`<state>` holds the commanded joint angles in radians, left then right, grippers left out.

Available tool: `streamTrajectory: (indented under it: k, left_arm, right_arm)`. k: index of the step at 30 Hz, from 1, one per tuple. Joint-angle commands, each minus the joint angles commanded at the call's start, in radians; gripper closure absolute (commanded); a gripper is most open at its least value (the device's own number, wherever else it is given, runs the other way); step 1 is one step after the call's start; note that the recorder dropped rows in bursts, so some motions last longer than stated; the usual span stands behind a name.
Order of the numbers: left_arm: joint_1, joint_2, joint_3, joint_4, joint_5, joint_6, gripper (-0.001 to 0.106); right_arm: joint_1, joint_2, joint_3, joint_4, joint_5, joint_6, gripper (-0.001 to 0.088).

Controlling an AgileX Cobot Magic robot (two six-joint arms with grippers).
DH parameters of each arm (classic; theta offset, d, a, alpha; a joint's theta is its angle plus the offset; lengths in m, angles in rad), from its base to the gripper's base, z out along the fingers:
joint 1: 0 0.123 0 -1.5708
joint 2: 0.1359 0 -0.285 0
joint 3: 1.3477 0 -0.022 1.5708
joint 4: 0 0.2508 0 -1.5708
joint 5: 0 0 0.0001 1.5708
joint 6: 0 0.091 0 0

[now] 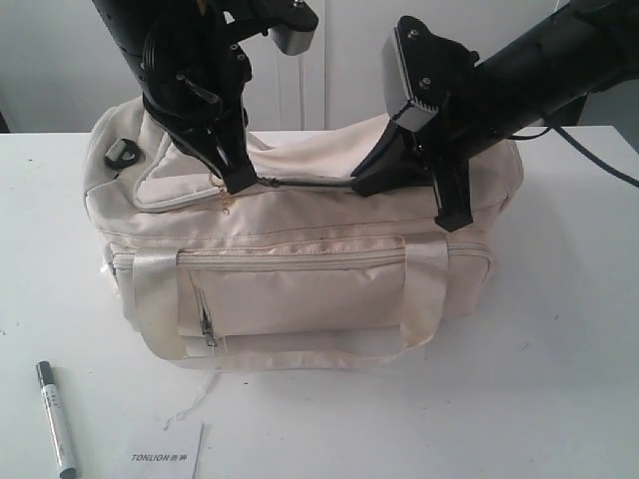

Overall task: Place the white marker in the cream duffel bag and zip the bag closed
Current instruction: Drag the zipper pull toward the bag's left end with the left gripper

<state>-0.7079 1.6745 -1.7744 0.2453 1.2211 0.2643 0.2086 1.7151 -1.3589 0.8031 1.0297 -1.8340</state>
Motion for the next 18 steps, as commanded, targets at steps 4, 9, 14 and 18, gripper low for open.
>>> streamTrajectory:
  k: [4, 9, 14, 18]
  left_arm:
    - [0.032, 0.000, 0.000, -0.017, 0.000, 0.002, 0.105]
    - [0.058, 0.000, 0.000, -0.046, 0.000, 0.002, 0.105]
    - [0.059, 0.000, 0.000, -0.044, 0.000, 0.004, 0.105]
    - [0.067, 0.000, 0.000, -0.041, 0.000, 0.004, 0.105]
  right_arm:
    - [0.000, 0.000, 0.000, 0.000, 0.000, 0.000, 0.0868]
    - [0.000, 0.000, 0.000, 0.000, 0.000, 0.000, 0.0868]
    - [0.000, 0.000, 0.000, -0.002, 0.000, 0.002, 0.0868]
    - [0.000, 0.000, 0.000, -0.002, 0.000, 0.005, 0.0868]
